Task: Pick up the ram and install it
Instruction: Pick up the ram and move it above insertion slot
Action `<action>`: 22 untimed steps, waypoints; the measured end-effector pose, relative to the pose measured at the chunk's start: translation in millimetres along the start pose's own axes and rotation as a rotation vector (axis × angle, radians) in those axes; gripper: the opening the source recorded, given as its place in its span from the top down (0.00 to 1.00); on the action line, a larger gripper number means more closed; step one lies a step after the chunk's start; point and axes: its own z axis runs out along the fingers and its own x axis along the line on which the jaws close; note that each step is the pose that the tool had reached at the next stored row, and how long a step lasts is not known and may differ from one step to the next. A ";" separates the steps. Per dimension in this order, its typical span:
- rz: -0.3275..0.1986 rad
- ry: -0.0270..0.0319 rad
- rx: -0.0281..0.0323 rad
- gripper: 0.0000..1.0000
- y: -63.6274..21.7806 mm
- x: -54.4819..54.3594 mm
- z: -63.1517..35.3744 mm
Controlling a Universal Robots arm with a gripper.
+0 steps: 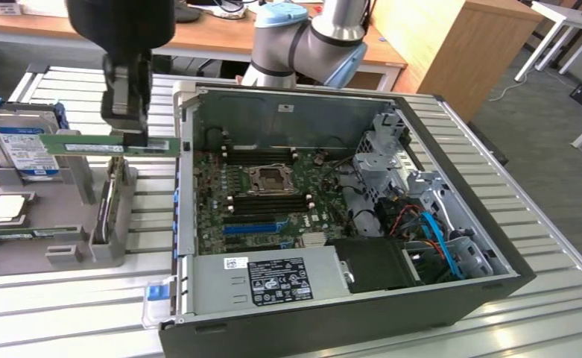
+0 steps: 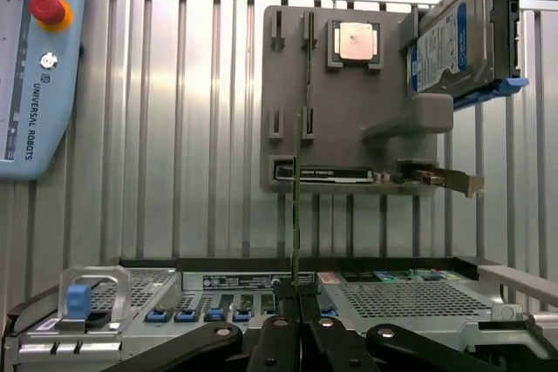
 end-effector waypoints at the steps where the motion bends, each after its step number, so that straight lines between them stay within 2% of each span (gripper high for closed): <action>1: 0.000 0.0000 -0.0008 0.88 -3.8 0.0 -0.2; 22: 0.001 0.0001 -0.0154 0.88 -90.5 0.0 -5.5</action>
